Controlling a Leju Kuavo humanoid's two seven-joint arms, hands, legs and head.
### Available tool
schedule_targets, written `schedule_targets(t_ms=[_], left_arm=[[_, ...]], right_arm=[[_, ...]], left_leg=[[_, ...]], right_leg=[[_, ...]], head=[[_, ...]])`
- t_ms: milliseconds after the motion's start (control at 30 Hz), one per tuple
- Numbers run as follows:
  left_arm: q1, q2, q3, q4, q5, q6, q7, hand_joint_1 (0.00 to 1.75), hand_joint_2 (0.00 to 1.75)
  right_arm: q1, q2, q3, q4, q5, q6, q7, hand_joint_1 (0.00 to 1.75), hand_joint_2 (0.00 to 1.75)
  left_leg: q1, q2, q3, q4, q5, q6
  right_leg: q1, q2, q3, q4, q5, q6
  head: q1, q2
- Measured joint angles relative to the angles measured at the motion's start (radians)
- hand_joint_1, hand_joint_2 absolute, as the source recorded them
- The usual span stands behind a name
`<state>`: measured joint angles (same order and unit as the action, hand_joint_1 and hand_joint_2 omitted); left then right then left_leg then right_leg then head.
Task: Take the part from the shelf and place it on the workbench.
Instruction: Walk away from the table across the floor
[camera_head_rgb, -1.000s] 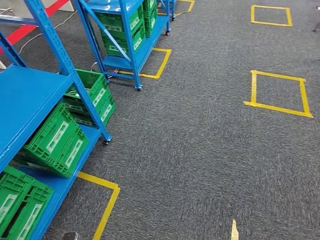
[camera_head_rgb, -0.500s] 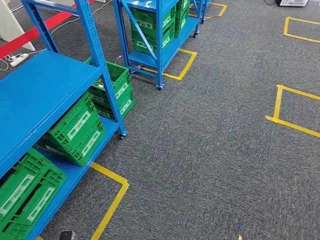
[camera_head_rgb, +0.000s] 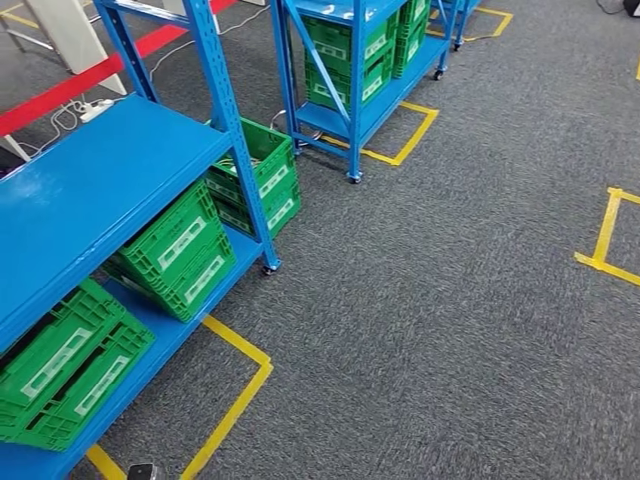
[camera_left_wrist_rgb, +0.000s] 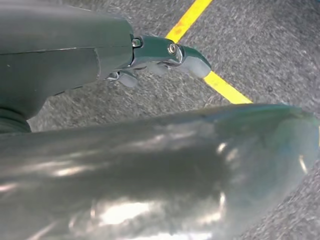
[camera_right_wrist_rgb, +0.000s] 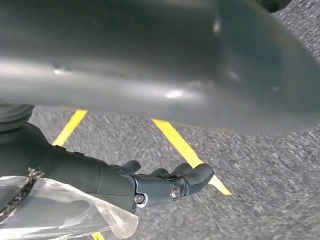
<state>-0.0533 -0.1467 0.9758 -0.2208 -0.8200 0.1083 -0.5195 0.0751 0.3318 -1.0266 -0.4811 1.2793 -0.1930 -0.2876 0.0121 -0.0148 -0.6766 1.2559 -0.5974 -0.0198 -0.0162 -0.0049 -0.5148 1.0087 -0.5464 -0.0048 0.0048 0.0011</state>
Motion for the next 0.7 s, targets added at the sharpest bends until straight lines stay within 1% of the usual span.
schedule_targets(t_ms=[33, 67, 100, 133, 167, 200, 233, 267, 300, 333, 367, 400, 433, 467, 500, 533, 567, 600, 633, 700], left_arm=[[0.001, -0.001, 0.0, 0.0, 0.0, 0.0, 0.0, 0.0, 0.0], [0.003, -0.001, 0.0, 0.0, 0.0, 0.0, 0.0, 0.0, 0.0], [0.005, -0.001, 0.0, 0.0, 0.0, 0.0, 0.0, 0.0, 0.0], [0.007, -0.001, 0.001, 0.0, 0.0, 0.0, 0.0, 0.0, 0.0], [0.007, 0.001, 0.001, 0.0, 0.0, 0.0, 0.0, 0.0, 0.0], [0.008, 0.001, 0.002, 0.0, -0.001, 0.0, -0.001, 0.0, 0.0], [0.007, 0.002, 0.003, 0.0, -0.001, 0.0, -0.001, 0.0, 0.0], [0.006, 0.003, 0.004, 0.0, -0.002, 0.0, -0.002, 0.0, 0.0], [0.006, 0.003, 0.004, 0.0, -0.003, 0.0, -0.002, 0.0, 0.0], [0.007, 0.003, 0.005, 0.0, -0.003, 0.0, -0.002, 0.0, 0.0], [0.009, 0.003, 0.005, 0.0, -0.003, 0.0, -0.003, 0.0, 0.0], [0.01, 0.003, 0.006, 0.0, -0.003, 0.0, -0.003, 0.0, 0.0], [0.009, 0.003, 0.006, 0.0, -0.003, 0.0, -0.004, 0.0, 0.0], [0.007, 0.003, 0.007, 0.0, -0.003, 0.0, -0.004, 0.0, 0.0], [0.005, 0.003, 0.007, 0.0, -0.003, 0.0, -0.004, 0.0, 0.0], [0.005, 0.002, 0.007, 0.0, -0.003, 0.0, -0.004, 0.0, 0.0], [0.006, 0.001, 0.007, 0.0, -0.003, 0.0, -0.004, 0.0, 0.0], [0.007, 0.0, 0.007, 0.0, -0.003, 0.0, -0.004, 0.0, 0.0], [0.008, -0.002, 0.007, 0.0, -0.003, 0.0, -0.004, 0.0, 0.0], [0.007, -0.004, 0.007, 0.0, -0.003, 0.0, -0.004, 0.0, 0.0]], right_arm=[[0.001, 0.0, 0.0, 0.0, -0.002, 0.0, 0.0, 0.0, 0.0], [0.001, 0.0, 0.002, 0.0, -0.004, 0.0, 0.0, 0.0, 0.0], [0.001, 0.0, 0.004, -0.001, -0.008, 0.0, 0.0, 0.0, 0.0], [0.002, 0.0, 0.007, -0.001, -0.012, 0.0, 0.0, 0.0, 0.0], [0.002, 0.0, 0.011, -0.002, -0.017, 0.001, 0.0, 0.0, 0.0], [0.003, 0.001, 0.016, -0.002, -0.021, 0.002, 0.0, 0.0, 0.0], [0.003, 0.002, 0.02, -0.003, -0.025, 0.004, 0.0, 0.0, 0.0], [0.004, 0.002, 0.024, -0.004, -0.03, 0.005, 0.001, 0.0, 0.0], [0.004, 0.002, 0.028, -0.005, -0.034, 0.008, 0.002, 0.0, 0.0], [0.005, 0.002, 0.032, -0.006, -0.038, 0.01, 0.003, 0.0, 0.0], [0.006, 0.002, 0.037, -0.007, -0.041, 0.012, 0.004, 0.0, 0.0], [0.006, 0.001, 0.042, -0.008, -0.044, 0.013, 0.004, 0.0, 0.0], [0.006, 0.0, 0.046, -0.009, -0.046, 0.013, 0.004, 0.0, 0.0], [0.007, 0.0, 0.05, -0.01, -0.047, 0.014, 0.004, 0.0, 0.0], [0.008, 0.0, 0.051, -0.011, -0.048, 0.014, 0.005, 0.0, 0.0], [0.01, -0.001, 0.052, -0.012, -0.049, 0.014, 0.005, 0.0, 0.0], [0.013, -0.001, 0.053, -0.013, -0.049, 0.014, 0.006, 0.0, 0.0], [0.015, -0.001, 0.054, -0.013, -0.049, 0.014, 0.006, 0.0, 0.0], [0.017, -0.001, 0.055, -0.014, -0.05, 0.014, 0.006, 0.0, 0.0], [0.019, -0.001, 0.057, -0.014, -0.05, 0.014, 0.006, 0.0, 0.0]], left_leg=[[0.0, 0.003, -0.026, 0.047, -0.009, 0.001], [-0.001, 0.004, -0.036, 0.059, 0.001, 0.004], [-0.003, 0.004, -0.026, 0.032, 0.031, 0.01], [-0.006, 0.005, 0.0, -0.027, 0.073, 0.018], [-0.011, 0.01, 0.029, -0.088, 0.106, 0.029], [-0.017, 0.015, 0.056, -0.143, 0.125, 0.04], [-0.024, 0.021, 0.075, -0.18, 0.128, 0.049], [-0.028, 0.024, 0.084, -0.198, 0.12, 0.055], [-0.031, 0.024, 0.091, -0.213, 0.114, 0.058], [-0.03, 0.022, 0.1, -0.225, 0.112, 0.061], [-0.027, 0.02, 0.111, -0.237, 0.112, 0.063], [-0.023, 0.018, 0.124, -0.247, 0.112, 0.065], [-0.019, 0.016, 0.136, -0.255, 0.112, 0.066], [-0.017, 0.015, 0.143, -0.258, 0.109, 0.067], [-0.016, 0.013, 0.148, -0.259, 0.104, 0.068], [-0.015, 0.01, 0.154, -0.259, 0.098, 0.067], [-0.015, 0.008, 0.162, -0.259, 0.091, 0.066], [-0.014, 0.005, 0.172, -0.259, 0.083, 0.065], [-0.013, 0.003, 0.185, -0.259, 0.074, 0.062], [-0.013, 0.0, 0.208, -0.257, 0.054, 0.054]], right_leg=[[0.003, -0.009, 0.005, 0.0, -0.005, -0.002], [0.007, -0.015, 0.011, 0.0, -0.011, -0.002], [0.009, -0.019, 0.02, 0.0, -0.017, -0.002], [0.012, -0.023, 0.03, 0.0, -0.024, -0.001], [0.013, -0.026, 0.036, -0.001, -0.031, 0.0], [0.013, -0.029, 0.041, -0.002, -0.038, 0.003], [0.013, -0.032, 0.042, -0.005, -0.043, 0.008], [0.012, -0.035, 0.047, -0.006, -0.043, 0.013], [0.011, -0.037, 0.054, -0.006, -0.04, 0.02], [0.009, -0.038, 0.058, -0.006, -0.038, 0.026], [0.008, -0.033, 0.061, 0.003, -0.037, 0.031], [0.007, -0.024, 0.047, 0.028, -0.04, 0.036], [0.007, -0.014, 0.02, 0.076, -0.051, 0.039], [0.006, -0.004, -0.021, 0.141, -0.069, 0.044], [0.006, 0.0, -0.07, 0.21, -0.094, 0.048], [0.005, 0.001, -0.116, 0.265, -0.119, 0.051], [0.005, 0.001, -0.148, 0.289, -0.13, 0.052], [0.005, 0.001, -0.163, 0.278, -0.119, 0.052], [0.005, 0.001, -0.161, 0.234, -0.083, 0.051], [0.006, 0.002, -0.134, 0.106, 0.018, 0.046]], head=[[0.0, 0.0], [0.0, 0.0], [0.0, 0.0], [0.0, 0.0], [0.001, 0.0], [0.003, 0.0], [0.004, 0.0], [0.005, 0.0], [0.004, 0.0], [0.003, 0.0], [0.004, 0.0], [0.005, 0.0], [0.008, 0.0], [0.01, 0.0], [0.011, 0.0], [0.012, 0.0], [0.012, 0.0], [0.012, 0.0], [0.012, 0.0], [0.012, 0.0]])
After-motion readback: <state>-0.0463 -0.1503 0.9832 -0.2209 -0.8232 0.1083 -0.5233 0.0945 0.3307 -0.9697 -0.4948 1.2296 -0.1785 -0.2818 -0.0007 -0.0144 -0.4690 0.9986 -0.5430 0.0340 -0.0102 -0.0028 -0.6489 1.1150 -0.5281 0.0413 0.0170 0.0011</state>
